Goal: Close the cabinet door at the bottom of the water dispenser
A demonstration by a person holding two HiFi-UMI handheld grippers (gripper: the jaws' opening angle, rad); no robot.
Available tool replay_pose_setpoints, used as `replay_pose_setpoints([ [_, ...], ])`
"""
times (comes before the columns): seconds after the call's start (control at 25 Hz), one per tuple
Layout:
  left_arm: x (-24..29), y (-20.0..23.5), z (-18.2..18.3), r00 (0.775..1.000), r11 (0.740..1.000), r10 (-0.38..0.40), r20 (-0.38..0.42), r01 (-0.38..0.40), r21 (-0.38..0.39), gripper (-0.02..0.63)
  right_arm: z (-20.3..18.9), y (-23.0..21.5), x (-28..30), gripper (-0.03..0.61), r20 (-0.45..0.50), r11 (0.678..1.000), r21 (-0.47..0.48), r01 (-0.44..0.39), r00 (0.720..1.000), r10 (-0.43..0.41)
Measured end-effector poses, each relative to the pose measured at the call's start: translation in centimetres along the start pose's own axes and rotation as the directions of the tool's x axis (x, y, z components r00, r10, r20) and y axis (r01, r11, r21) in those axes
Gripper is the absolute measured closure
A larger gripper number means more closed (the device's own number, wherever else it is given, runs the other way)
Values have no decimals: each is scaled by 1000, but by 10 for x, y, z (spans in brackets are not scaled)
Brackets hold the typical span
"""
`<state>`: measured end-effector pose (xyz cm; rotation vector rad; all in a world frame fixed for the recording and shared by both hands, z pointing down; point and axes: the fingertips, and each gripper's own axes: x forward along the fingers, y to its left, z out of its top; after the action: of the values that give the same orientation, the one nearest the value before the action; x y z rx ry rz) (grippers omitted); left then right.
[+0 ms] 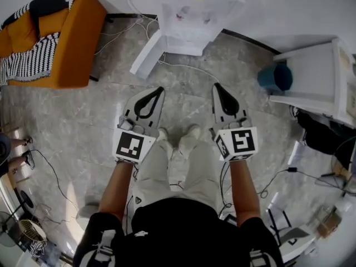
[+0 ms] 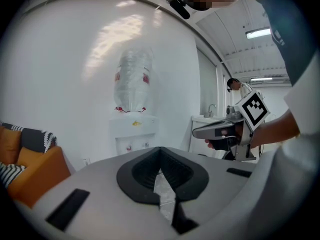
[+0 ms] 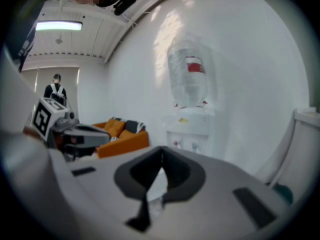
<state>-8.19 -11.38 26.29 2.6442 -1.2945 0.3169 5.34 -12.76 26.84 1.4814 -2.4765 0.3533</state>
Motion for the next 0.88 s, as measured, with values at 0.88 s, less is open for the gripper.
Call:
replay_pose_setpoints([
  [0.88, 83, 23, -188, 1000, 1000, -8, -6, 8, 5, 604, -174, -30, 101, 545, -12, 999, -17, -44, 999, 43],
])
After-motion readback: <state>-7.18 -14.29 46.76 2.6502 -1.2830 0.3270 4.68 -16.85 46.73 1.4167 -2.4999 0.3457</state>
